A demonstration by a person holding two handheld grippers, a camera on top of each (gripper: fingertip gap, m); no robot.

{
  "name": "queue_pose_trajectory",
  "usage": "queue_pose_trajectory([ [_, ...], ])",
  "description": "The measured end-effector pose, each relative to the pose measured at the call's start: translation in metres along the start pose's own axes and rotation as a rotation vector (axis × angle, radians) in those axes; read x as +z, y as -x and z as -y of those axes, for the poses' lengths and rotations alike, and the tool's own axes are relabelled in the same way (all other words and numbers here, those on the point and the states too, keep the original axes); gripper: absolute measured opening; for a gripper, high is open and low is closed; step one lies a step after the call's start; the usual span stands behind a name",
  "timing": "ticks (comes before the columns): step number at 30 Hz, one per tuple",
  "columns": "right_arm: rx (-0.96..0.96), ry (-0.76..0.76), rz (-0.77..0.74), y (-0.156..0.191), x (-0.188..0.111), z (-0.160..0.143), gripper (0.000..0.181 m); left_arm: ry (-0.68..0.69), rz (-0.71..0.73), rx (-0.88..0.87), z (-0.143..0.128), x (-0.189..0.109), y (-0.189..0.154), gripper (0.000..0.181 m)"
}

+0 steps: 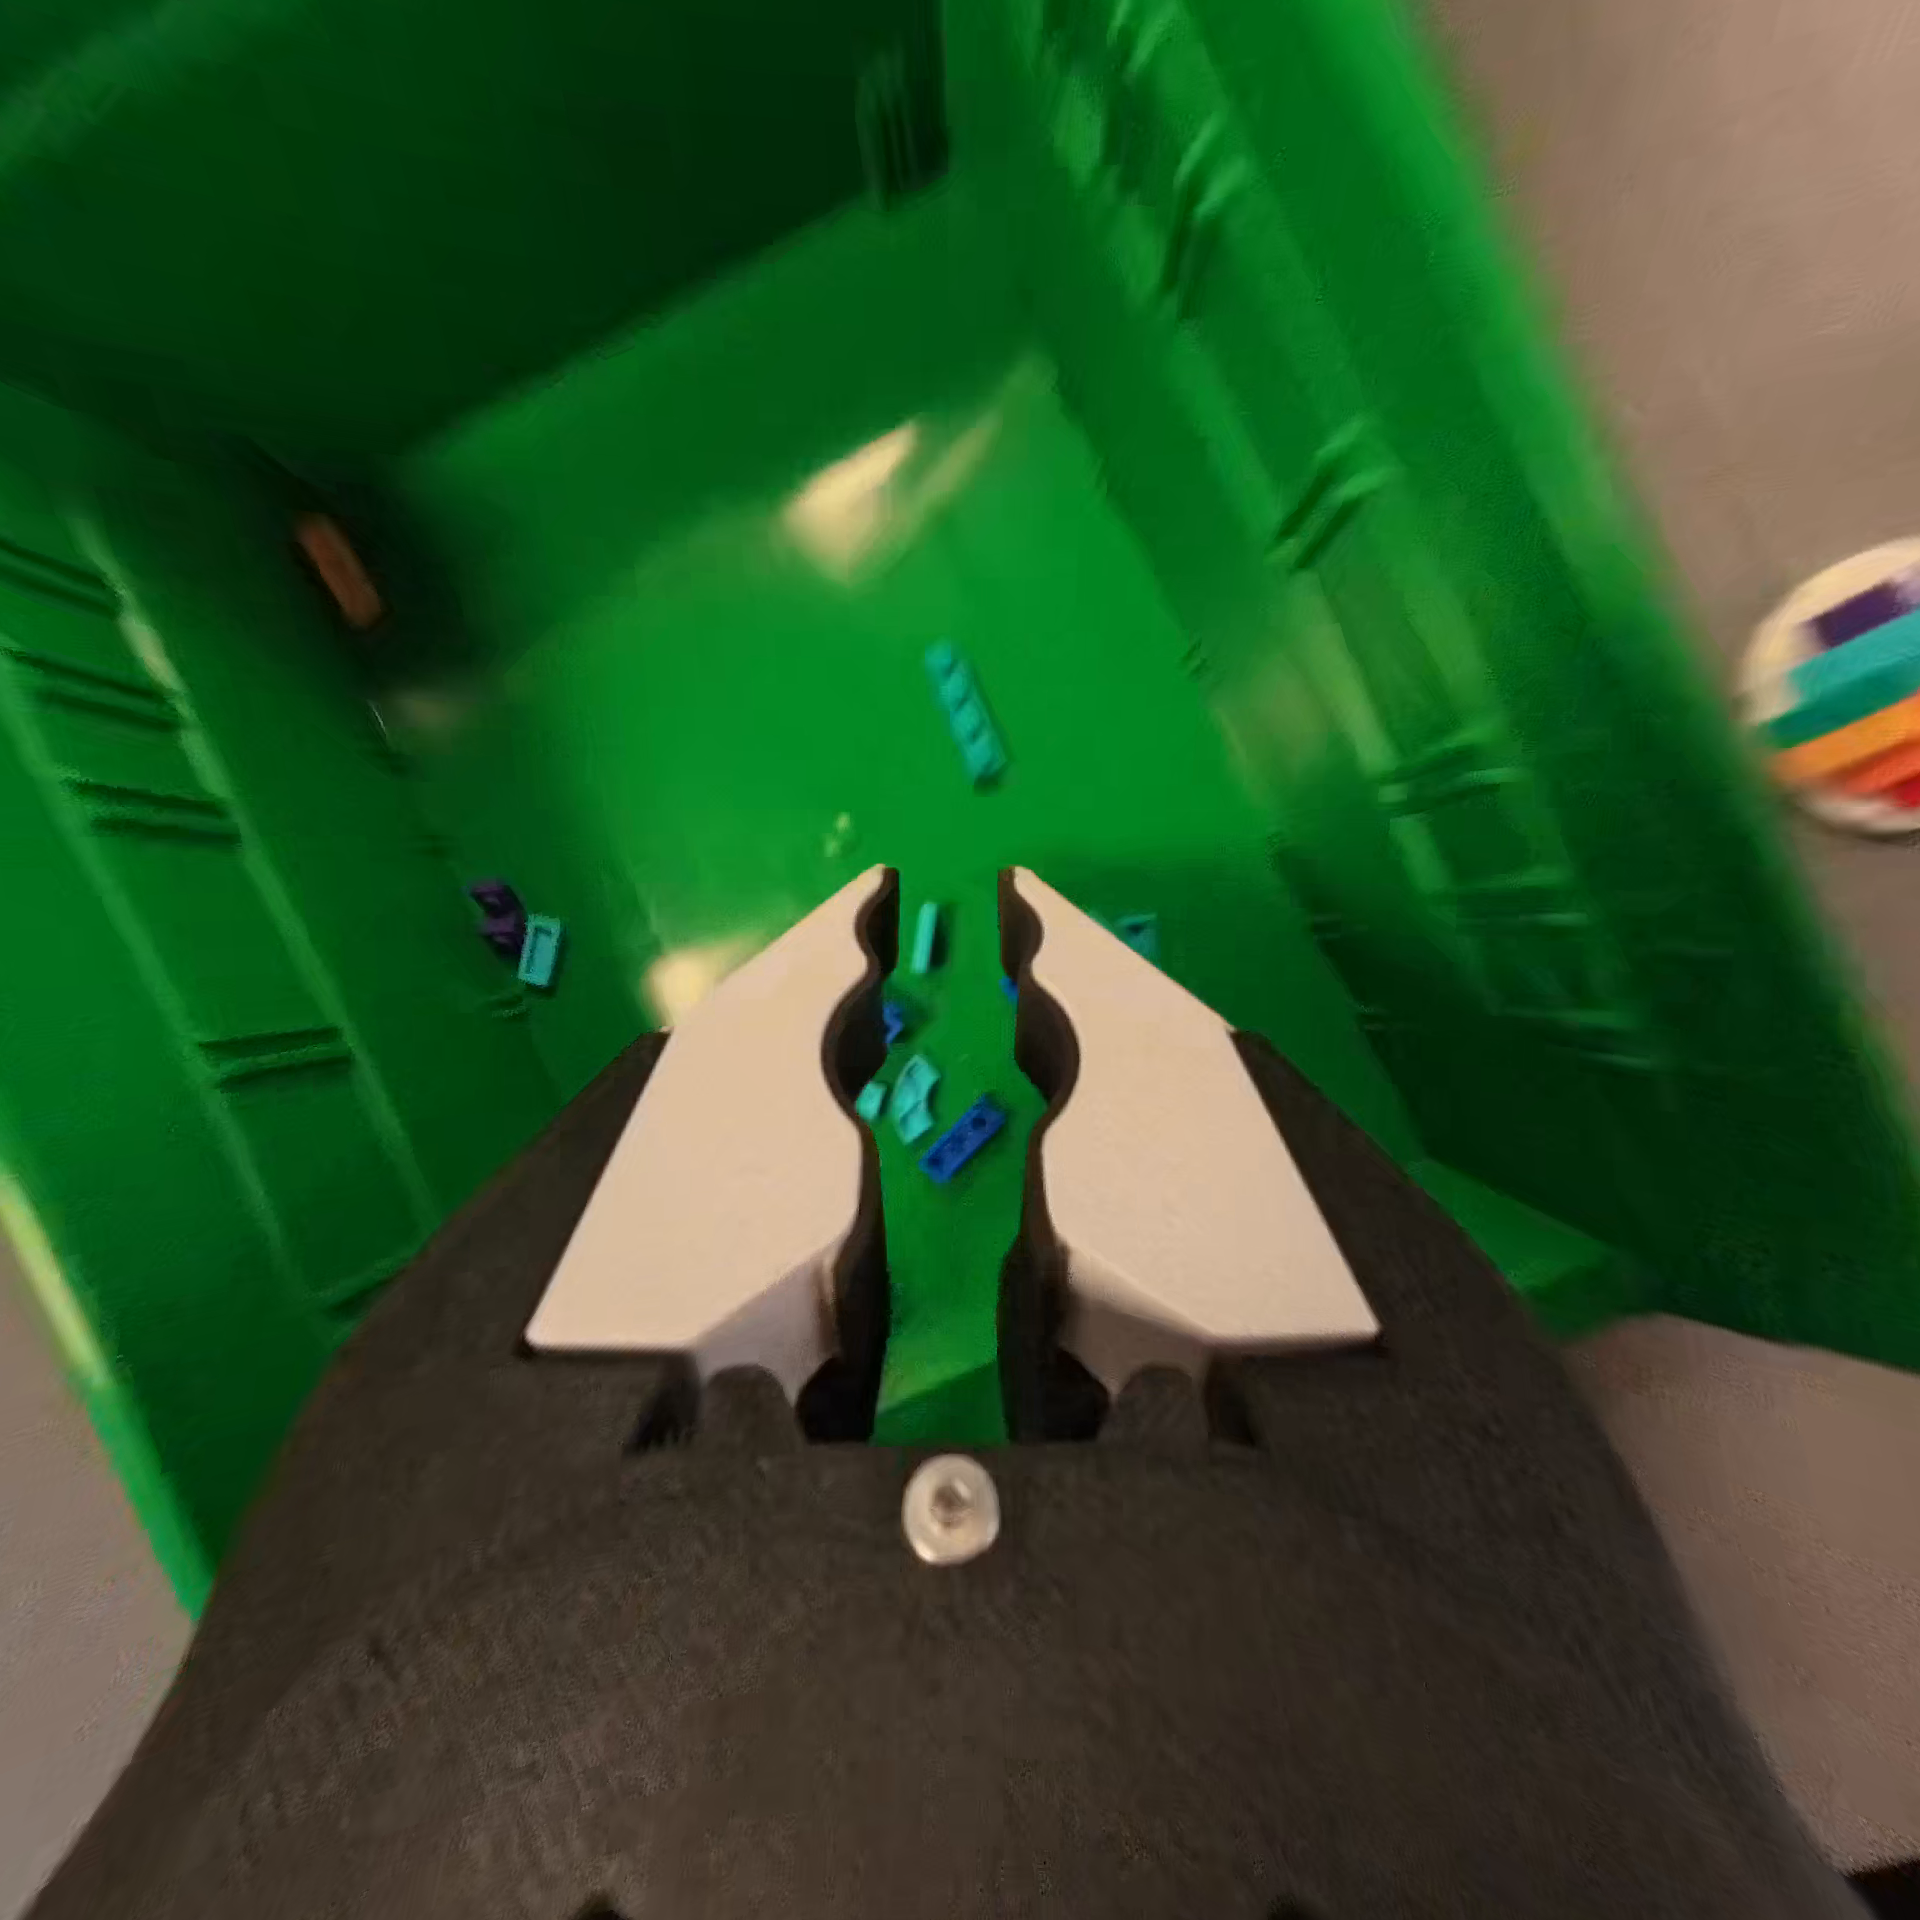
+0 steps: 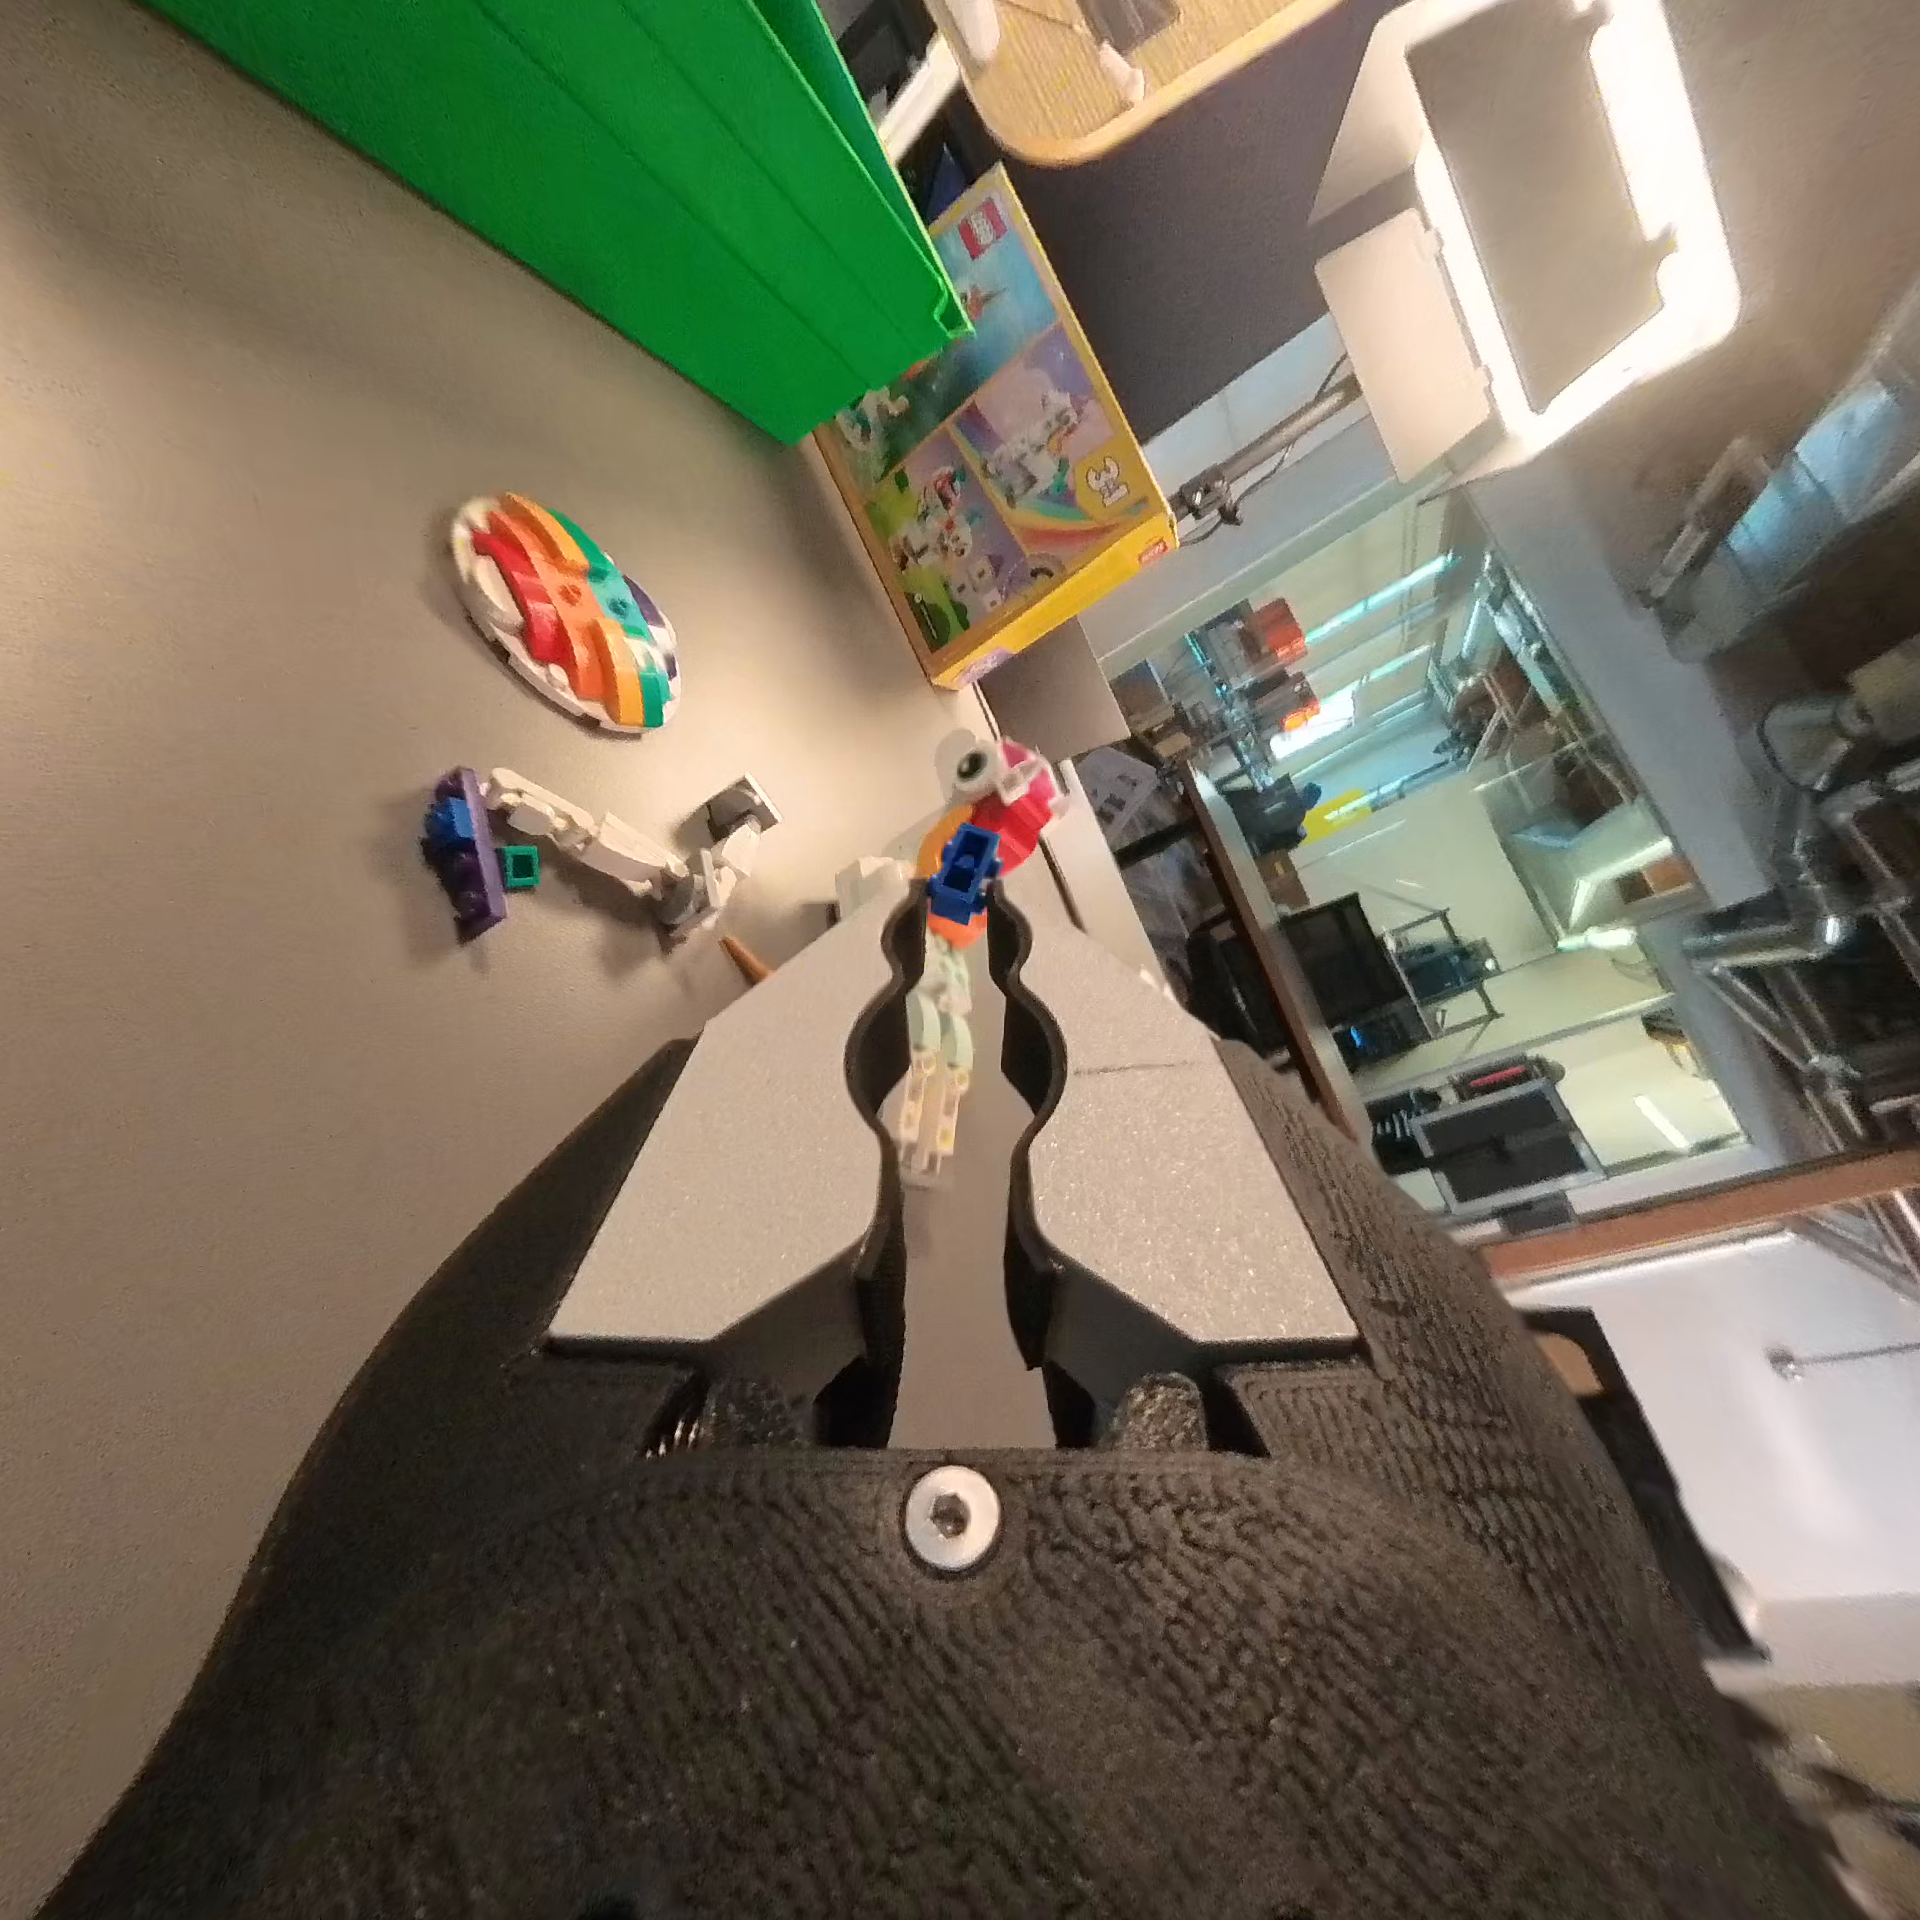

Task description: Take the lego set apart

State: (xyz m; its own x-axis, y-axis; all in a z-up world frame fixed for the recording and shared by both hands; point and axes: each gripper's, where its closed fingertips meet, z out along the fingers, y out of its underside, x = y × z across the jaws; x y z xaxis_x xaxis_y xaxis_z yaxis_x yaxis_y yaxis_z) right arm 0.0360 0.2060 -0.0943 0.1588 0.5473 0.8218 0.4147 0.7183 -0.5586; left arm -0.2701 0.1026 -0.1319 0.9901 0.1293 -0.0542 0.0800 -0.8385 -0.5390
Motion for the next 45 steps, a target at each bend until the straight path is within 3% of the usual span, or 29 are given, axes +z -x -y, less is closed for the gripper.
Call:
queue_pose_trajectory([
  [2,-0.045,-0.091,-0.017,0.000,-0.006,0.017,0.010,-0.237,-0.022,0.053,0.029,-0.038,-0.028,0.019],
  [4,-0.107,-0.147,-0.048,0.000,-0.011,0.030,0.010,-0.468,-0.095,0.162,0.048,-0.083,-0.079,0.022],
  [7,-0.249,-0.224,-0.099,0.004,-0.021,0.053,0.010,-0.680,-0.411,0.375,0.040,-0.135,-0.192,0.022],
  [9,-0.345,-0.306,-0.104,0.013,-0.030,0.070,0.009,-0.683,-0.491,0.488,0.022,-0.139,-0.237,0.023],
  [13,-0.411,-0.454,-0.069,0.032,-0.045,0.096,0.009,-0.648,-0.617,0.598,-0.001,-0.125,-0.284,0.027],
  [17,-0.436,-0.542,-0.018,0.041,-0.058,0.106,0.009,-0.596,-0.788,0.543,-0.009,-0.117,-0.302,0.029],
  [22,-0.488,-0.548,-0.001,0.047,-0.060,0.108,0.009,-0.526,-0.877,0.507,-0.014,-0.109,-0.310,0.026],
  [30,-0.481,-0.534,0.001,0.050,-0.056,0.105,0.015,-0.502,-0.841,0.477,-0.011,-0.104,-0.297,0.011],
  [32,-0.434,-0.517,-0.033,0.040,-0.053,0.102,0.015,-0.606,-0.689,0.450,0.006,-0.115,-0.266,0.011],
  [35,-0.332,-0.463,-0.101,0.018,-0.047,0.090,0.004,-0.772,-0.397,0.295,0.036,-0.142,-0.186,0.011],
  [37,-0.283,-0.432,-0.126,0.009,-0.043,0.080,0.001,-0.790,-0.286,0.185,0.041,-0.152,-0.137,0.011],
  [41,-0.261,-0.376,-0.124,0.006,-0.035,0.066,0.000,-0.433,-0.108,0.047,0.010,-0.100,-0.055,0.011],
  [45,-0.270,-0.357,-0.103,0.011,-0.031,0.063,0.000,-0.087,-0.125,-0.049,-0.029,-0.038,-0.019,0.011],
])
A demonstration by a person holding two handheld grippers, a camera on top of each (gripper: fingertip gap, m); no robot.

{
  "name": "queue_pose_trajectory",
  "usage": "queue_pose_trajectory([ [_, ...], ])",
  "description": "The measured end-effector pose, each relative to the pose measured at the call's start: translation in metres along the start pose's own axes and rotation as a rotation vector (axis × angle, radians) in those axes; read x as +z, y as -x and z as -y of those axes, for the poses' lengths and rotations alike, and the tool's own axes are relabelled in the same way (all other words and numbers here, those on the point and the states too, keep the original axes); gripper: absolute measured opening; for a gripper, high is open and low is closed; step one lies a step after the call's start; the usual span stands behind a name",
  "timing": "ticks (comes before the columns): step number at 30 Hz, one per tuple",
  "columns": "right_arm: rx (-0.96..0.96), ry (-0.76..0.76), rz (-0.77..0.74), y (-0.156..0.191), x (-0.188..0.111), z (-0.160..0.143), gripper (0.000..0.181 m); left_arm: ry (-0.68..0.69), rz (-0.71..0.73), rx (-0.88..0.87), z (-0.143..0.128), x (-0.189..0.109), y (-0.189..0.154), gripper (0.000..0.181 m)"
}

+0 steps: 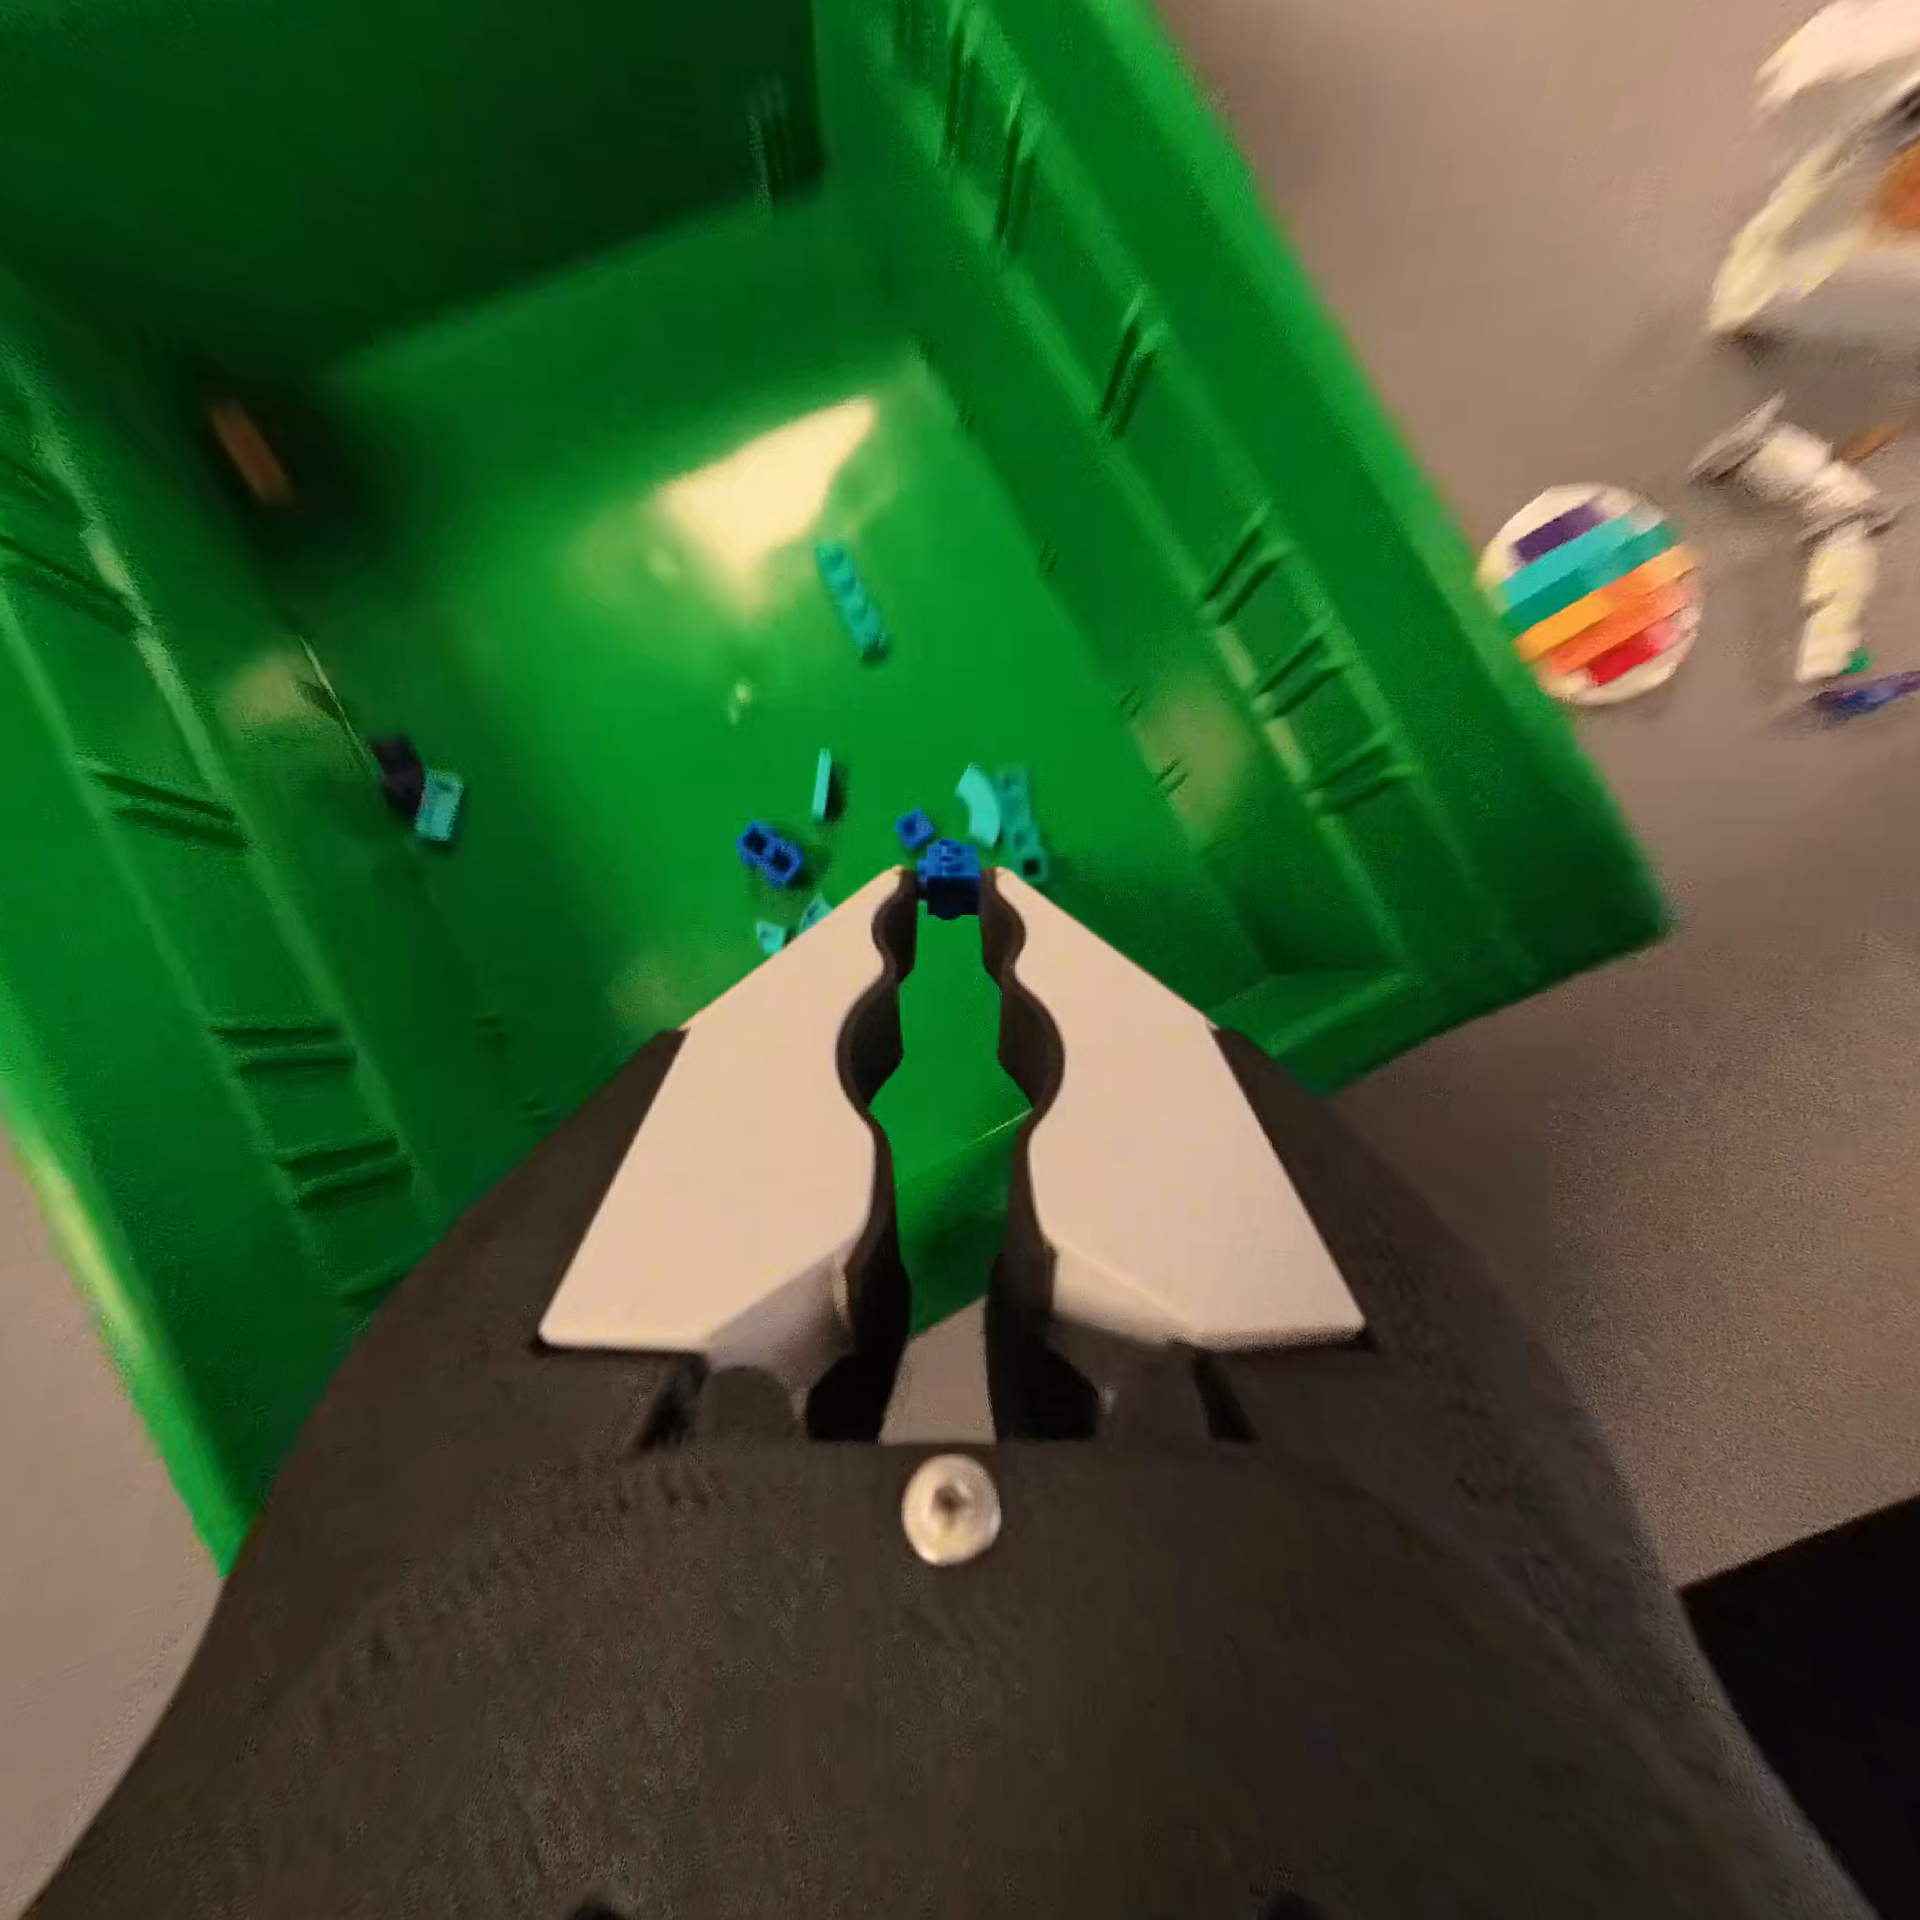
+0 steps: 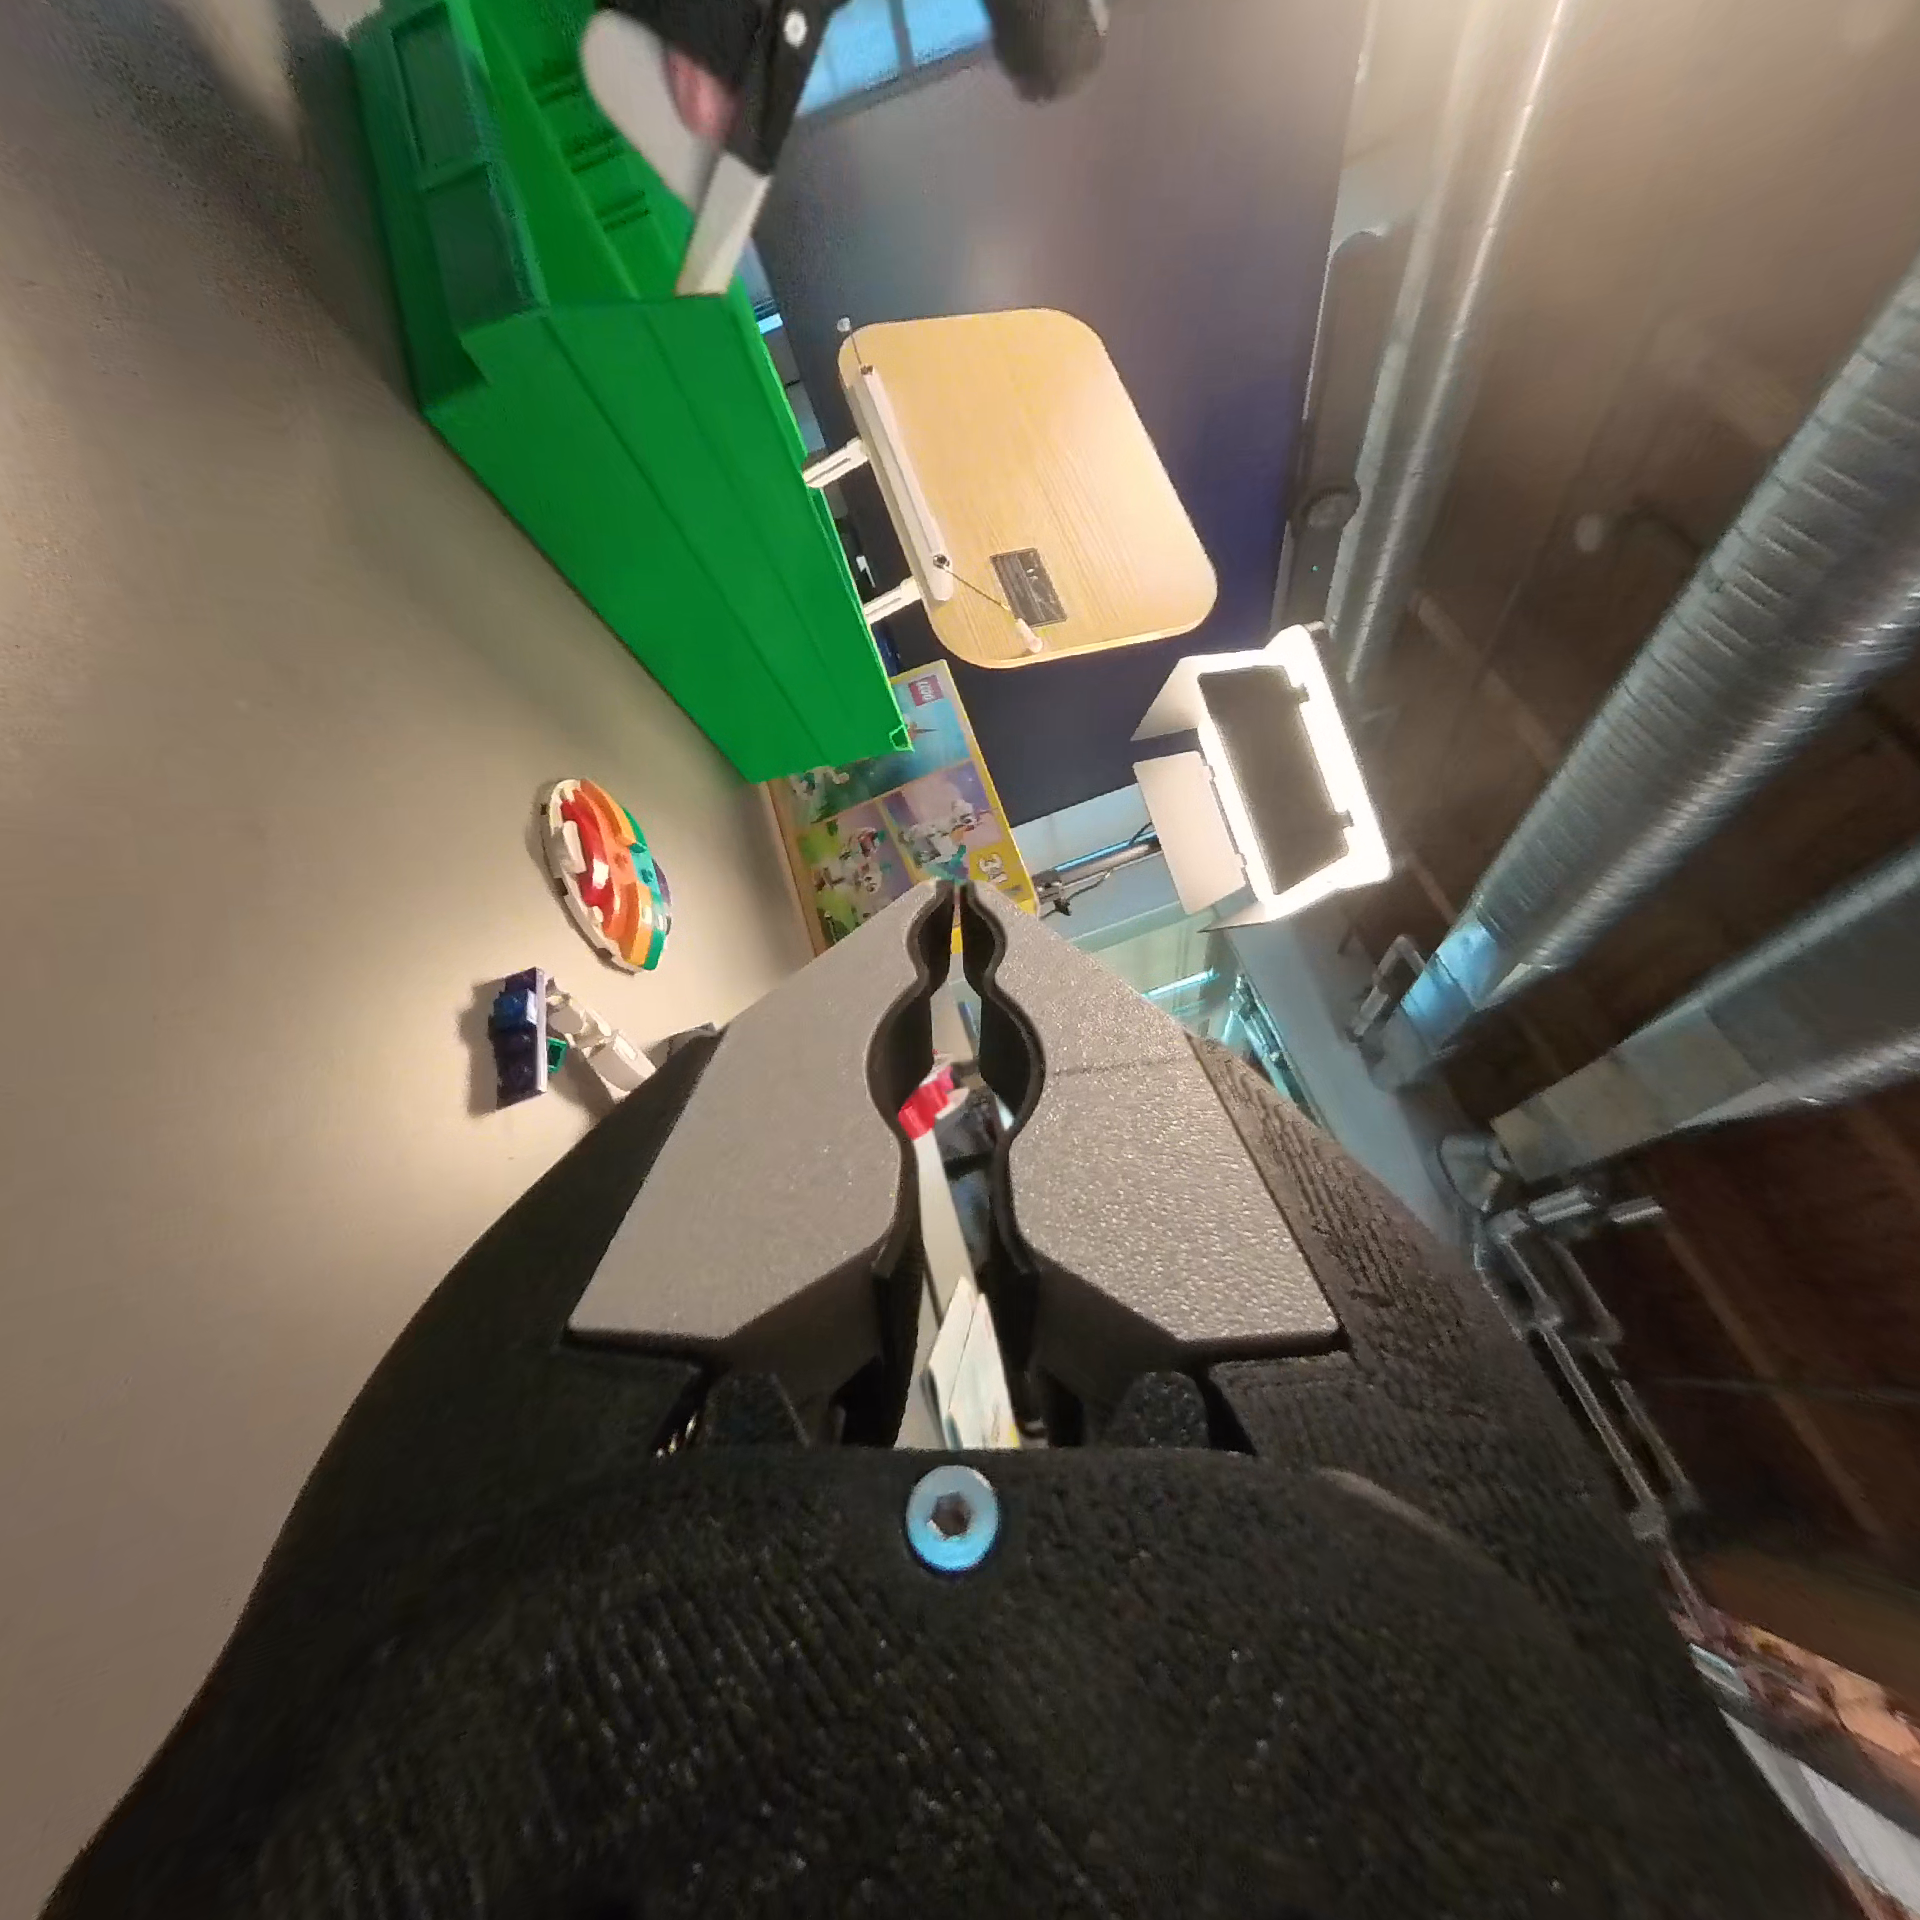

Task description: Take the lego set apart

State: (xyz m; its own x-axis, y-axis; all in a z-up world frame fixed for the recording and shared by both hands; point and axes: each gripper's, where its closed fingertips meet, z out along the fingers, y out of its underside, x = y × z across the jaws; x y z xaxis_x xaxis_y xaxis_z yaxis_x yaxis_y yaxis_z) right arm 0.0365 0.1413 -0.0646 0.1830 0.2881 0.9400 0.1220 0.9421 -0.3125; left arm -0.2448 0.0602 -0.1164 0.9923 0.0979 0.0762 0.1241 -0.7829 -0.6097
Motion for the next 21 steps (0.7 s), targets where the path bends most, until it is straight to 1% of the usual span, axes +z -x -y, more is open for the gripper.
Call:
queue_pose_trajectory([
  [2,-0.003,0.009,0.001,0.000,0.000,-0.002,0.000,0.120,-0.015,-0.018,-0.017,0.017,0.006,0.011],
  [3,-0.002,0.013,0.000,0.000,0.000,-0.003,0.000,0.145,-0.019,-0.016,-0.021,0.023,0.007,0.011],
  [8,0.015,0.027,0.005,-0.001,0.000,-0.008,0.000,0.205,0.015,-0.036,-0.026,0.036,0.013,0.011],
  [11,0.014,0.032,0.014,0.001,0.000,-0.009,0.000,0.248,0.044,-0.014,-0.031,0.042,0.015,0.012],
  [14,0.023,0.032,0.026,0.003,0.001,-0.009,0.000,0.261,0.058,-0.007,-0.031,0.046,0.015,0.020],
  [16,0.040,0.034,0.028,0.003,0.001,-0.010,0.000,0.233,0.076,-0.012,-0.027,0.044,0.014,0.026],
  [18,0.070,0.032,0.021,0.000,0.000,-0.011,0.000,0.158,0.118,-0.012,-0.018,0.037,0.013,0.034],
  [20,0.074,0.036,0.011,-0.003,-0.001,-0.013,0.002,0.011,0.209,0.006,-0.004,0.017,0.009,0.042],
  [21,0.068,0.046,0.010,-0.004,-0.001,-0.015,0.002,-0.108,0.258,0.024,0.007,0.001,0.002,0.047],
])
